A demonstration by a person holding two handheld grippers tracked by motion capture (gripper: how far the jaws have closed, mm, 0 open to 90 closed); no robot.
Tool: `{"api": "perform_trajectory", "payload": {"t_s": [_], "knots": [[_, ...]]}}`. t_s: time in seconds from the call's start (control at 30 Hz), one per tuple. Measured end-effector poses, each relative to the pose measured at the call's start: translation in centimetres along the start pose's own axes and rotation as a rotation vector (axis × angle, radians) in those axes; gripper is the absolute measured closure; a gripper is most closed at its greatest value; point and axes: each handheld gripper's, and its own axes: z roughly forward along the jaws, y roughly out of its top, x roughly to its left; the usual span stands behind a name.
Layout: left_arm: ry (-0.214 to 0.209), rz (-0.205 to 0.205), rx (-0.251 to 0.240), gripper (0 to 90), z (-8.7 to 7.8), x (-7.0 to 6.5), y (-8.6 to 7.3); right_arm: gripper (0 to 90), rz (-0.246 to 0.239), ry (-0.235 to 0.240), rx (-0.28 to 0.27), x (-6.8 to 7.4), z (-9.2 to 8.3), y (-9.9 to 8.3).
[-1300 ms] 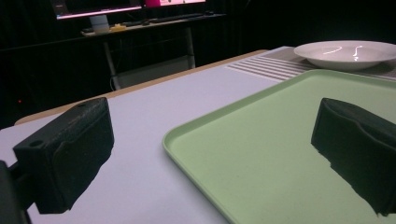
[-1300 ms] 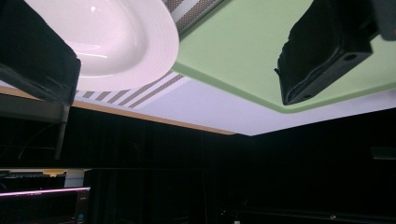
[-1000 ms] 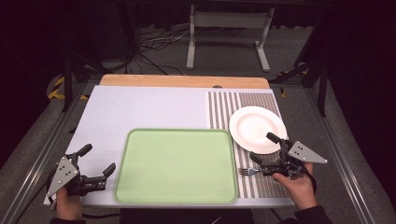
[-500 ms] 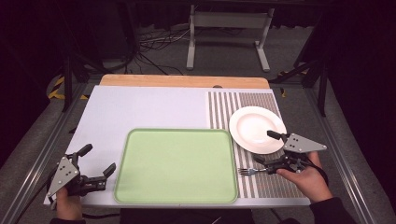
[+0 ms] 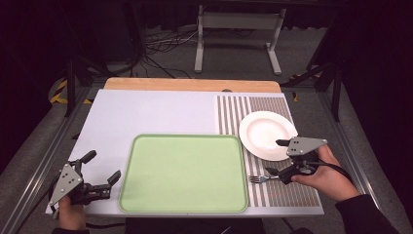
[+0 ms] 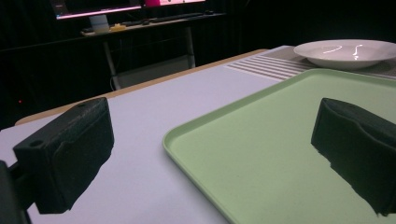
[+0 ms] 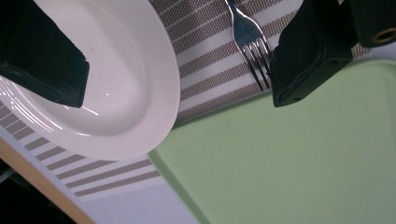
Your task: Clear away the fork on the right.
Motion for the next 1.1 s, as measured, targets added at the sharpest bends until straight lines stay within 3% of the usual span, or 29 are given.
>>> {"api": "perform_trajectory", "payload": {"t_s": [0.13,0.63,1.03,1.07,1.1], "knots": [[-0.001,0.0,0.0,0.0,0.0,0.0,0.0,5.6,-0.025,0.008,0.059,-0.2,0.1,0.4],[0.002,0.0,-0.003,0.0,0.0,0.0,0.0,11.3,-0.105,0.108,0.261,-0.1,0.8,0.5],[0.003,-0.005,-0.002,0.0,0.0,0.0,0.0,11.5,-0.156,0.17,0.361,0.0,1.5,0.3],[0.003,-0.001,0.0,0.0,0.0,0.0,0.0,16.0,-0.149,0.209,0.389,0.1,1.7,0.1],[0.001,-0.002,0.001,0.0,0.0,0.0,0.0,15.3,-0.154,0.21,0.402,0.1,1.8,0.0]]}}
